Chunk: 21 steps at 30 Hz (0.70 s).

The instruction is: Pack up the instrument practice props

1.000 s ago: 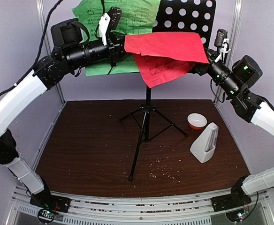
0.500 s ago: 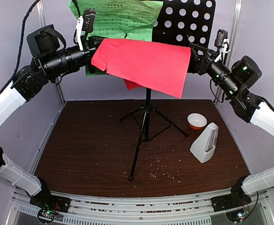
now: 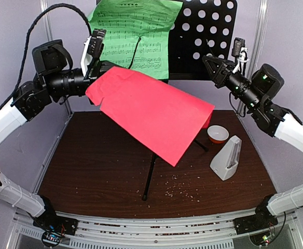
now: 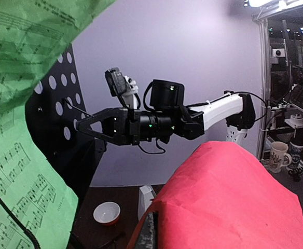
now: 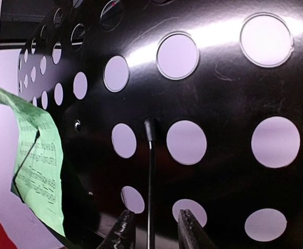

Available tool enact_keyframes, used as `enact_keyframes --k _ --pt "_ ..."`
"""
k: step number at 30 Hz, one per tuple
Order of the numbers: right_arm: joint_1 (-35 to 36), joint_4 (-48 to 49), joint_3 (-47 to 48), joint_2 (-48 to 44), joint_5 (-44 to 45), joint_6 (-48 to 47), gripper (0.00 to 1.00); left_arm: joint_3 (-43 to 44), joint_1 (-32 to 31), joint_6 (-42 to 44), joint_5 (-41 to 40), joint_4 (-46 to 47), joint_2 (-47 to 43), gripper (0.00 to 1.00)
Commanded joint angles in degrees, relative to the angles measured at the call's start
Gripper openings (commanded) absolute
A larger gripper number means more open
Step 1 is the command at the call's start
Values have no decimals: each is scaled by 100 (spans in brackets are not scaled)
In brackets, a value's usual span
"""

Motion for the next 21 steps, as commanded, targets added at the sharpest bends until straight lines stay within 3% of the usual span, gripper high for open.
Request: enact_keyframes --k 1,11,21 --pt "37 -24 -68 -140 -108 55 35 -203 40 17 549 -234 -35 0" --pt "37 -116 -348 -628 -199 8 61 -1371 35 -210 917 -205 -304 0" --pt "38 -70 -911 -1224 -131 -213 72 -2727 42 -679 324 121 -802 0"
